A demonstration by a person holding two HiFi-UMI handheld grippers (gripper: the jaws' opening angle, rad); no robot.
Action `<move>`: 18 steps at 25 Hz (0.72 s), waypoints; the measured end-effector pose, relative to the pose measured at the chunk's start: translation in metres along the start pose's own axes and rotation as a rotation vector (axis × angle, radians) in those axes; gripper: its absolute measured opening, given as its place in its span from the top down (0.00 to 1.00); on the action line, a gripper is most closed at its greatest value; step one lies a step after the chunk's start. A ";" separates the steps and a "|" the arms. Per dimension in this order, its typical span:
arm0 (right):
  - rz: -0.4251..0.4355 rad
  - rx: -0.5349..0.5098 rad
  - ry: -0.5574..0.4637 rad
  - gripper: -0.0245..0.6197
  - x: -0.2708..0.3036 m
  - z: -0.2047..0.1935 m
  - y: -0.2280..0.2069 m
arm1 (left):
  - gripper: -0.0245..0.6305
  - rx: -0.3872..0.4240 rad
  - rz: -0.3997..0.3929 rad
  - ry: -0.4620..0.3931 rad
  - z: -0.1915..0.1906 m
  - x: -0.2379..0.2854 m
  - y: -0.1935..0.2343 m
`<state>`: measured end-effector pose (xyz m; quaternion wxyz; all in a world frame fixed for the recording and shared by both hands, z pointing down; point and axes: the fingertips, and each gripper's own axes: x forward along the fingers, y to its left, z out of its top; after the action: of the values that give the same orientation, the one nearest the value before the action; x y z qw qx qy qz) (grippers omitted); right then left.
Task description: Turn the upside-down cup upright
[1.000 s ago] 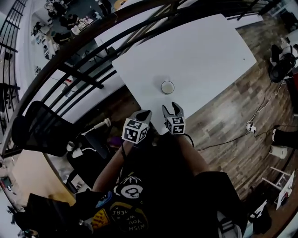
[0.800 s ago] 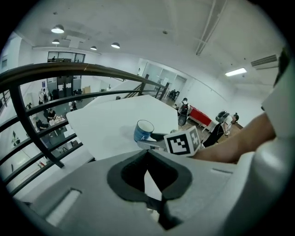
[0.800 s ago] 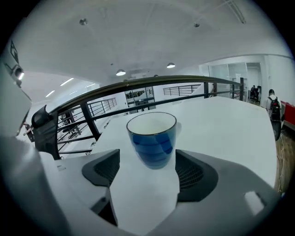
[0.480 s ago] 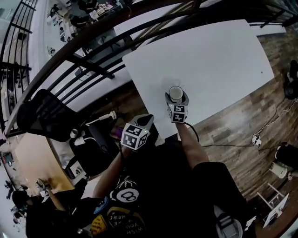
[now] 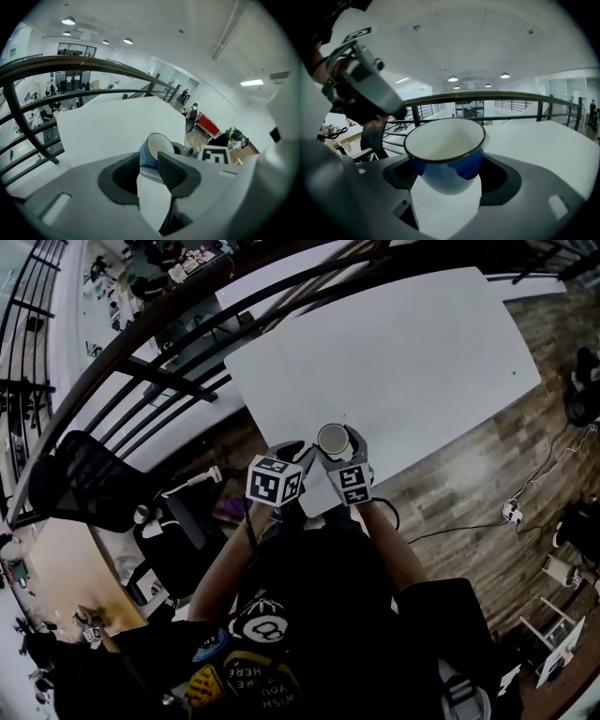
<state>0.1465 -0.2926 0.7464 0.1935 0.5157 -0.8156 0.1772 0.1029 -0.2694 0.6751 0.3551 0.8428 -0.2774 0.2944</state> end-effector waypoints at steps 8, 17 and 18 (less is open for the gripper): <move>-0.032 -0.337 0.014 0.36 -0.073 0.043 0.023 | 0.88 0.020 -0.023 0.065 0.012 0.031 -0.042; 0.283 0.332 -0.274 0.36 -0.120 0.087 -0.001 | 0.89 -0.265 -0.185 -0.144 0.054 0.003 -0.020; 0.348 0.523 -0.322 0.36 -0.122 0.093 -0.007 | 0.89 -0.269 -0.197 -0.187 0.062 -0.004 -0.015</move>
<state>0.1884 -0.2461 0.6062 -0.1091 0.4226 -0.8383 0.3269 0.1289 -0.3064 0.6296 0.4644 0.8344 -0.2622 0.1391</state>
